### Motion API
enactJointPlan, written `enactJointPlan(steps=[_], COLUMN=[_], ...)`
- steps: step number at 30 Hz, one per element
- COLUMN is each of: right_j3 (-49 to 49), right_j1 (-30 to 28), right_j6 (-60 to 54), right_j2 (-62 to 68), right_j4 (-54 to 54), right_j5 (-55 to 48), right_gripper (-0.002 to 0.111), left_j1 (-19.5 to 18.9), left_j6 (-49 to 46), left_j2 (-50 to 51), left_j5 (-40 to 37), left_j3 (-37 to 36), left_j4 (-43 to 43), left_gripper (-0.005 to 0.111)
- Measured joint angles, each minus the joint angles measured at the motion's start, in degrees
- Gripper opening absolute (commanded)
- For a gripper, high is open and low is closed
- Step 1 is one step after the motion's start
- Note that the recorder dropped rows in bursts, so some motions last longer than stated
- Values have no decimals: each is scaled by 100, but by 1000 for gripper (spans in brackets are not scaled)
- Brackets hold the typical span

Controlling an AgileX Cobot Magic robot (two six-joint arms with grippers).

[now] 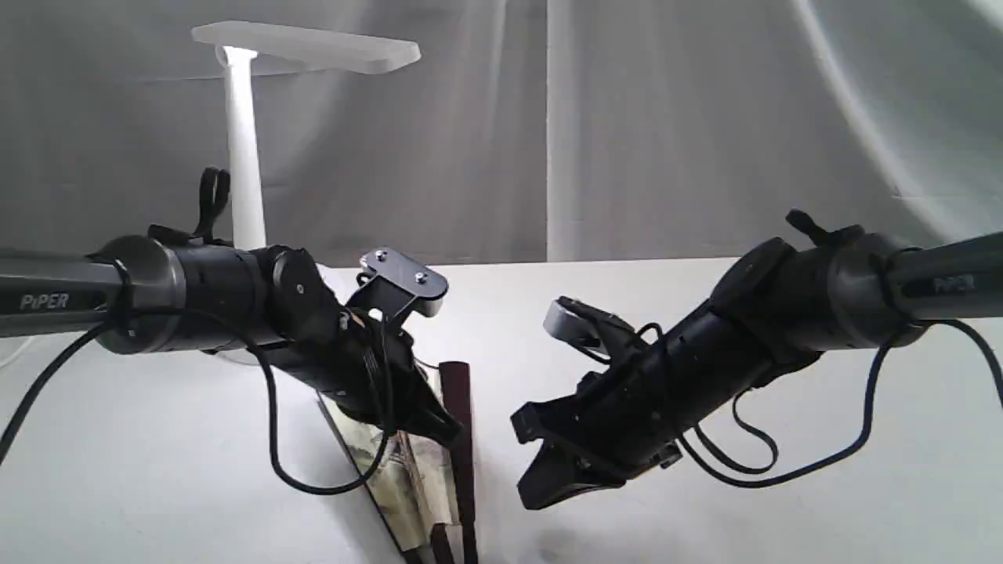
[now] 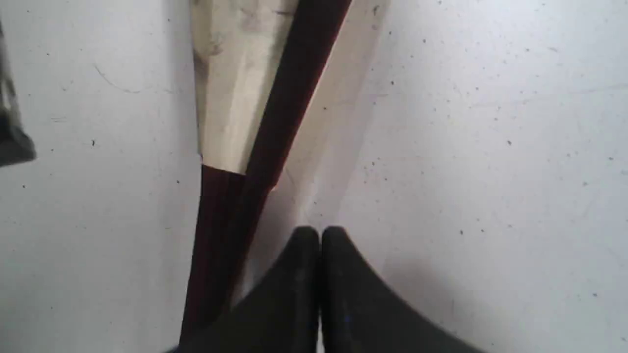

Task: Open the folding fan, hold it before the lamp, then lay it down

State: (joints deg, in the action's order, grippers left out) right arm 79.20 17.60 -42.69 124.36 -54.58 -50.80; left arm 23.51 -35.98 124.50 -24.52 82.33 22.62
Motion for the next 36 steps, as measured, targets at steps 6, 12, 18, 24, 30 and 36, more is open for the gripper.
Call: enactJointPlan(steps=[6, 12, 18, 24, 30, 36], right_j3=[0, 0, 0, 0, 0, 0], right_j1=[0, 0, 35, 202, 250, 250], right_j6=[0, 30, 82, 114, 90, 90], right_j2=[0, 0, 0, 0, 0, 0], right_j4=[66, 102, -71, -175, -197, -185], right_j5=[0, 22, 158, 223, 371, 690], right_gripper=[0, 0, 0, 0, 0, 18], left_j1=[0, 0, 0, -12, -12, -12], left_j6=[0, 0, 0, 0, 0, 0], left_j2=[267, 285, 285, 92, -351, -770], left_j5=[119, 66, 40, -198, -495, -656], left_j3=[26, 63, 63, 41, -3, -3], left_j4=[-10, -62, -86, -160, -160, -160], left_gripper=[0, 0, 0, 0, 0, 0])
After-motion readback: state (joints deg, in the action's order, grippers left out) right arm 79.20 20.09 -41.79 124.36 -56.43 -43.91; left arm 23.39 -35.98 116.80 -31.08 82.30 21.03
